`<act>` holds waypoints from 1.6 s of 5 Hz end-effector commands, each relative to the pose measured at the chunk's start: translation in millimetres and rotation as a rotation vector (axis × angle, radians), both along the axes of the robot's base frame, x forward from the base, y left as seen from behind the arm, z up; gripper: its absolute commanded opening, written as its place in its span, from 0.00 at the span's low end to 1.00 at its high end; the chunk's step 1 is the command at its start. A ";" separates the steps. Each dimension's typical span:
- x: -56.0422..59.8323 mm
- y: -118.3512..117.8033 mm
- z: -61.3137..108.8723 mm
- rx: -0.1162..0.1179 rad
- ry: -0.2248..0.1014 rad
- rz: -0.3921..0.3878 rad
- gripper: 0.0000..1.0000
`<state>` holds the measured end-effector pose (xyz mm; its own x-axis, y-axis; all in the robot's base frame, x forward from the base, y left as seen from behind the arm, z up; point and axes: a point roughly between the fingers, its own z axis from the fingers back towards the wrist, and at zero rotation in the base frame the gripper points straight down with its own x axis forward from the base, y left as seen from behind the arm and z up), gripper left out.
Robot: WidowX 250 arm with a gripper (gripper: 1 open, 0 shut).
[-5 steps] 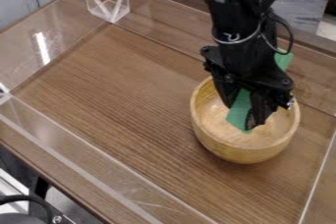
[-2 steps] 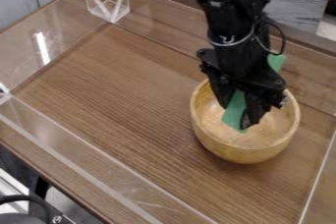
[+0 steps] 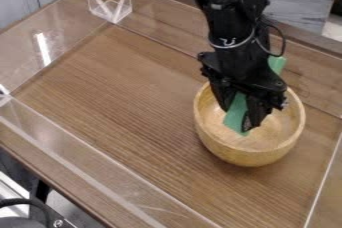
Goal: Put the green block in the brown bowl
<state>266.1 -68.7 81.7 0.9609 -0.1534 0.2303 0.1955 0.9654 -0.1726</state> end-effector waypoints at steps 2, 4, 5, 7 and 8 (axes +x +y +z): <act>15.3 3.5 13.5 -0.013 -0.051 0.007 0.00; 17.6 6.8 12.7 -0.017 -0.039 0.015 0.00; 18.8 8.2 12.4 -0.019 -0.033 0.018 0.00; 21.0 11.0 12.4 -0.023 -0.023 0.025 0.00; 22.6 12.2 11.9 -0.025 -0.019 0.028 0.00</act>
<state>276.5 -56.8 77.1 0.9744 -0.1200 0.1903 0.1577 0.9676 -0.1972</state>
